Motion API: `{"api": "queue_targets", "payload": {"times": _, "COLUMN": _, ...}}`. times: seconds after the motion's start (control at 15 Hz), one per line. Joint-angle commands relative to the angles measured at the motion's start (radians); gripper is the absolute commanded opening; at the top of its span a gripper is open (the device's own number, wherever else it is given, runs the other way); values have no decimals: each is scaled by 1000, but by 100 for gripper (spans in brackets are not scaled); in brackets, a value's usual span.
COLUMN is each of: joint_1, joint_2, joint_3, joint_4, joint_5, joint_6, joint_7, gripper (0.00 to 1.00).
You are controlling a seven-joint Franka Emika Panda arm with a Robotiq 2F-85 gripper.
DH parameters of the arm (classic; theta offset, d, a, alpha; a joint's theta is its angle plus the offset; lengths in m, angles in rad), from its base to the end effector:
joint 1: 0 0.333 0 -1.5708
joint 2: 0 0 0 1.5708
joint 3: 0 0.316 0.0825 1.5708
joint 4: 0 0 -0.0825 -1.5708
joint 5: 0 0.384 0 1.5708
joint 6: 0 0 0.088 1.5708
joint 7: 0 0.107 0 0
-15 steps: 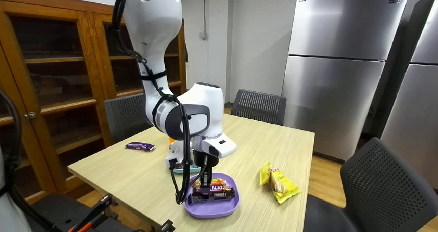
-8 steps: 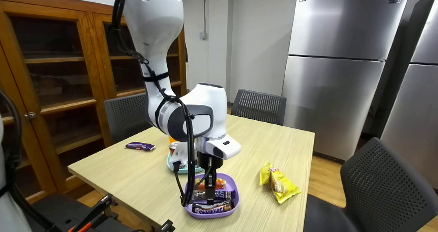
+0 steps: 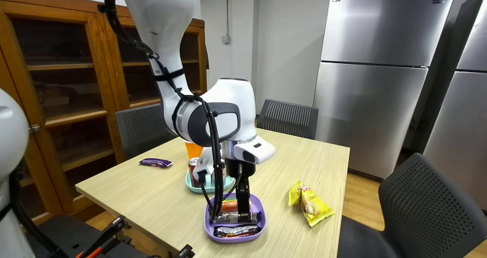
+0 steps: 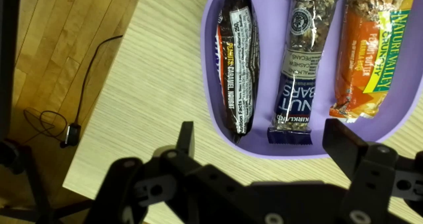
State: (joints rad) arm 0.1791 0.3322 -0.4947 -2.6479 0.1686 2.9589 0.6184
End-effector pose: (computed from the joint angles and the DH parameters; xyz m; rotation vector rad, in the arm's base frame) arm 0.3870 -0.1585 0.1495 2.5977 -1.5483 0.0735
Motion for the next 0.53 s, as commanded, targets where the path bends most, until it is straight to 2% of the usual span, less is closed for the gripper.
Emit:
{"api": "queue_targets", "payload": {"times": 0.0, "joint_1": 66, "joint_2": -90, "joint_3": -60, "joint_4": -51, "joint_5": -32, "joint_6": -13, "joint_7": 19, "gripper": 100}}
{"api": "queue_targets", "payload": {"times": 0.33, "joint_1": 104, "joint_2": -161, "joint_3": -82, "joint_4": -74, "joint_5": -67, "joint_6": -37, "joint_7": -18, "gripper": 100}}
{"api": "queue_targets", "payload": {"times": 0.4, "joint_1": 116, "joint_2": -157, "joint_3": -92, "joint_4": -73, "joint_5": -80, "joint_6": -38, "joint_7": -2, "gripper": 100}}
{"api": "queue_targets", "payload": {"times": 0.47, "joint_1": 88, "joint_2": -100, "joint_3": -59, "joint_4": -45, "joint_5": -45, "joint_6": -8, "joint_7": -3, "gripper": 100}}
